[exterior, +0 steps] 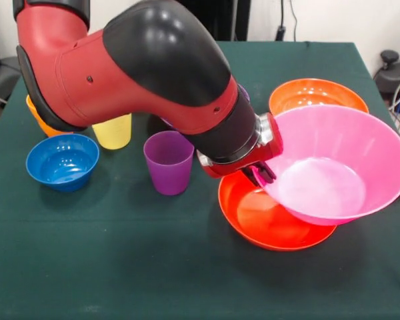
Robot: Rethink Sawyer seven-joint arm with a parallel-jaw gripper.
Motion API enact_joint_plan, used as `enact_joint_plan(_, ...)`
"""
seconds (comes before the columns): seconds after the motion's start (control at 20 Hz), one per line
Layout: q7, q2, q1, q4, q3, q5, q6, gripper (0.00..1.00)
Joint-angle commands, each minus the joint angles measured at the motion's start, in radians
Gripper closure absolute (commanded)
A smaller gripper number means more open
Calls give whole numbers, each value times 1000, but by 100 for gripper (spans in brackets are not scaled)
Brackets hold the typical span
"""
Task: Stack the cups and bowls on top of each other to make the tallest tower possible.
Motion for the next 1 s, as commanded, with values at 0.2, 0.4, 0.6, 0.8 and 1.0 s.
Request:
enact_joint_plan(0.2, -328, 77, 29, -61, 9, -38, 98, 100)
enact_joint_plan(0.4, -299, 82, 1, 6, 18, -5, 81, 100)
enact_joint_plan(0.6, -300, 91, -8, 11, 22, 1, 62, 100)
enact_joint_plan(0.8, -309, 99, -14, -1, 19, -2, 63, 100)
enact_joint_plan(1.0, -312, 95, -26, 5, 18, 1, 84, 100)
